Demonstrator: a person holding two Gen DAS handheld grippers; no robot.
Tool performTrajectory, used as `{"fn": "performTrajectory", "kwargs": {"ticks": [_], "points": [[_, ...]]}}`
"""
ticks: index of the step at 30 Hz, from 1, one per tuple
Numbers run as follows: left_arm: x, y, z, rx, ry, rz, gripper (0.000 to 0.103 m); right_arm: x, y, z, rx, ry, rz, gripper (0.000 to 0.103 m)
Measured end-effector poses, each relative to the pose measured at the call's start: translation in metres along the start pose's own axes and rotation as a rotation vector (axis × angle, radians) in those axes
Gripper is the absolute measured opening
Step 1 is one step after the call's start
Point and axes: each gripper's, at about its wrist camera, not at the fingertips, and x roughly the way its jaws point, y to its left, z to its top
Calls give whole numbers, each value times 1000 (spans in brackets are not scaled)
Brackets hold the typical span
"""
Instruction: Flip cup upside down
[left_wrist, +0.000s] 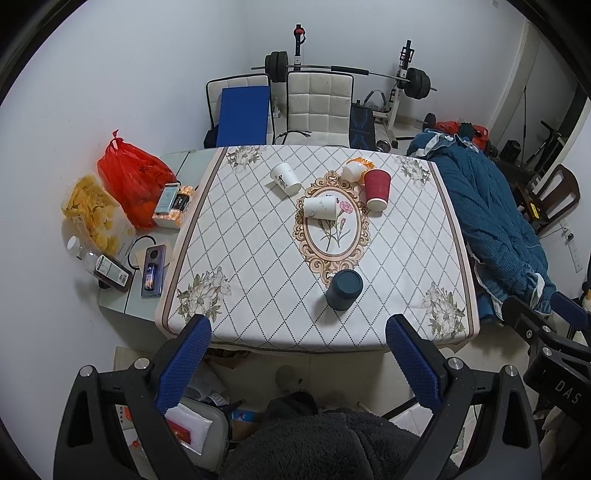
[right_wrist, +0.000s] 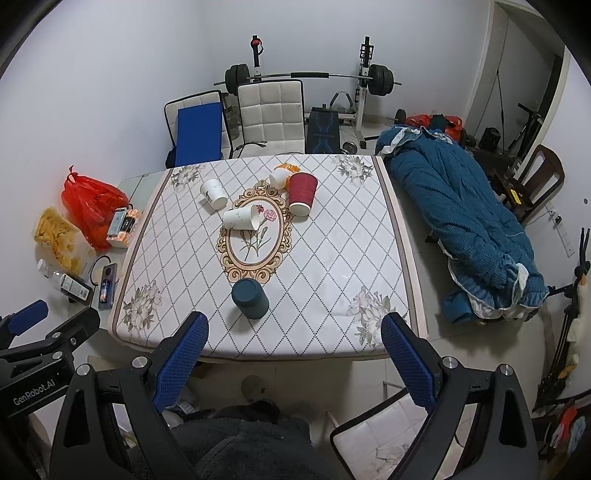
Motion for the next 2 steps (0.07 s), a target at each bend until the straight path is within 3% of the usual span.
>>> {"fn": "performTrajectory", "kwargs": {"ticks": [2], "points": [[0, 0, 0, 2, 0, 0, 97, 0, 0, 0, 1, 1, 1, 97]]}}
